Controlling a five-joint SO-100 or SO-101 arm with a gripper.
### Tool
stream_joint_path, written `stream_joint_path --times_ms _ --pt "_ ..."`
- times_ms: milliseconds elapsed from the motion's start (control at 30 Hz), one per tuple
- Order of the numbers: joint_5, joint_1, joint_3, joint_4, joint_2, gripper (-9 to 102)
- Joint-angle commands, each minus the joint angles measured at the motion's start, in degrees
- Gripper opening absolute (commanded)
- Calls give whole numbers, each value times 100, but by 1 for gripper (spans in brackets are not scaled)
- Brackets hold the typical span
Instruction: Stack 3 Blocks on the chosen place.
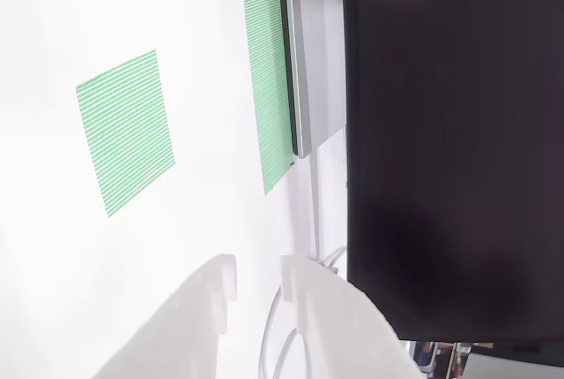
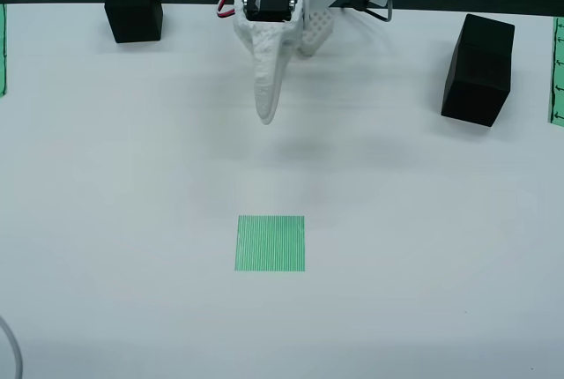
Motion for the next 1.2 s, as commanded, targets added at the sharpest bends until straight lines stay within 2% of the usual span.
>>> stream_joint_path --times_ms 0,700,933,1033,1100,1167 --pt "26 26 246 -88 70 2" --pt "-105 -334 185 -264 -26 2" --pt "-756 -1116 -1635 -545 -2435 2" --pt "-1828 -1274 -2470 -694 -3507 2" --pt "-2162 -1433 -3094 -413 -4069 2" --pt "-2461 -1723 -3788 220 -4500 2"
